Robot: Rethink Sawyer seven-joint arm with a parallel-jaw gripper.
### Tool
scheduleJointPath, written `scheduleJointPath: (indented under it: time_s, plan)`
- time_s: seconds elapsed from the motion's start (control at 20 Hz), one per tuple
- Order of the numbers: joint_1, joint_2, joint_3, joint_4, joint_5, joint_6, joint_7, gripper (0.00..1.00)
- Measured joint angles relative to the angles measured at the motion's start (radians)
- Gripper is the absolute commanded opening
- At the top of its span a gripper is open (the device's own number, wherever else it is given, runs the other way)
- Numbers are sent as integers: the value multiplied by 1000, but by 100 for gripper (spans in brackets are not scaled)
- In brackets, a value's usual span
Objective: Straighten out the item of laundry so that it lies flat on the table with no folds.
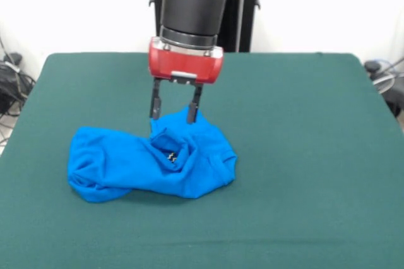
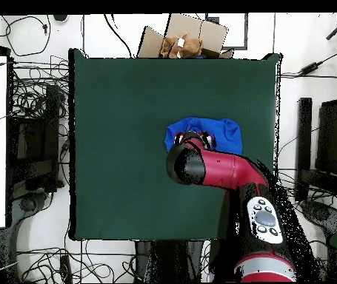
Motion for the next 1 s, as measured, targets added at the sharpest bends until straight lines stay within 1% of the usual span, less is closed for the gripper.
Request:
scheduleJointPath:
  time_s: [0.6,1.0]
  plan:
    - [-51,13,2,-1,-70,0,0,100]
    - [-43,54,2,-24,-81,0,0,100]
